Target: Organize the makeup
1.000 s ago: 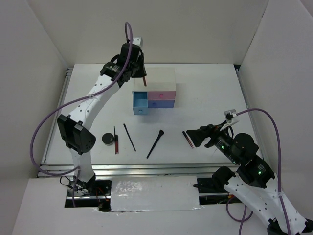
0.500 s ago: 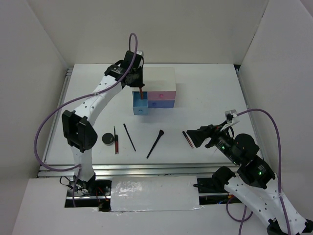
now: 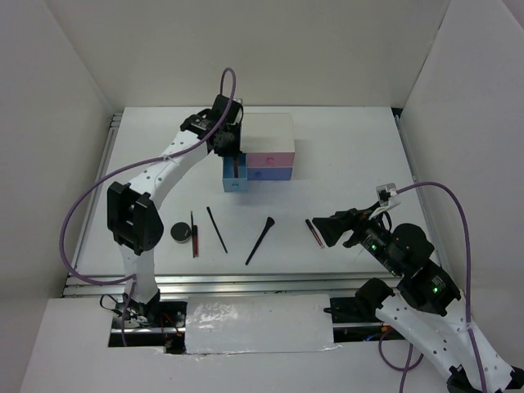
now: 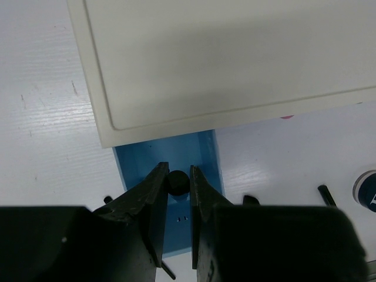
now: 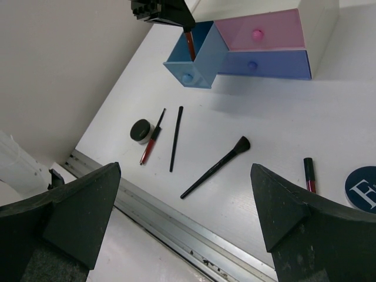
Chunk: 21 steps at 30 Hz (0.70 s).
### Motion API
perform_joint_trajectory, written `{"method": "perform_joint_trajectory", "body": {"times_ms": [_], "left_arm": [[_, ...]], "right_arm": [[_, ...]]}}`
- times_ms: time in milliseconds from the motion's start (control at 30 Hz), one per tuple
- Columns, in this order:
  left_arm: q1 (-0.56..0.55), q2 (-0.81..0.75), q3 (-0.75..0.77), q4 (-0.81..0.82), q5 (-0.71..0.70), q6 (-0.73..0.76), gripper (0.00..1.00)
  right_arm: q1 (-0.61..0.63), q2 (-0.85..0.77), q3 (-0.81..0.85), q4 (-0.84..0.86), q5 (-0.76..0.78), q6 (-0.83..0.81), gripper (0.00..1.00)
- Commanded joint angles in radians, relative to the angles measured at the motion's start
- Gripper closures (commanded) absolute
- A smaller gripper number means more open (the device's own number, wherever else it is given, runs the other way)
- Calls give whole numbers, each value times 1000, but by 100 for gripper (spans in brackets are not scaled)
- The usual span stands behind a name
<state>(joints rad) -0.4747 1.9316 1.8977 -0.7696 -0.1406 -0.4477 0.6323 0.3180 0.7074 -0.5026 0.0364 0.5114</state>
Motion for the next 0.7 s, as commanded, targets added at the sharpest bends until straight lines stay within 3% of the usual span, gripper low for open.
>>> {"method": "perform_joint_trajectory", "body": {"times_ms": [0,400,467,500,600,667], "left_arm": [[-25,-6,0,1,3,-2,88],[-76,-28,-48,-14,-62,-23,86],[-76,-25,-48,-22,-77,-26,78],[-77,-23,-45,-25,-80,-31,65],[-76,-28,-37,-28,-102,-39,40],[-76,-33,-22,-30,-109,-43,31]], "right_arm": [[4,3,20,27,-12,-10,0],[3,-13,9,32,-23,-4,0],[4,-16,10,30,-23,-4,0],[6,-16,9,29,-24,-4,0],[3,-20,10,22,-21,-4,0],[4,-19,14,19,-20,-5,0]]}}
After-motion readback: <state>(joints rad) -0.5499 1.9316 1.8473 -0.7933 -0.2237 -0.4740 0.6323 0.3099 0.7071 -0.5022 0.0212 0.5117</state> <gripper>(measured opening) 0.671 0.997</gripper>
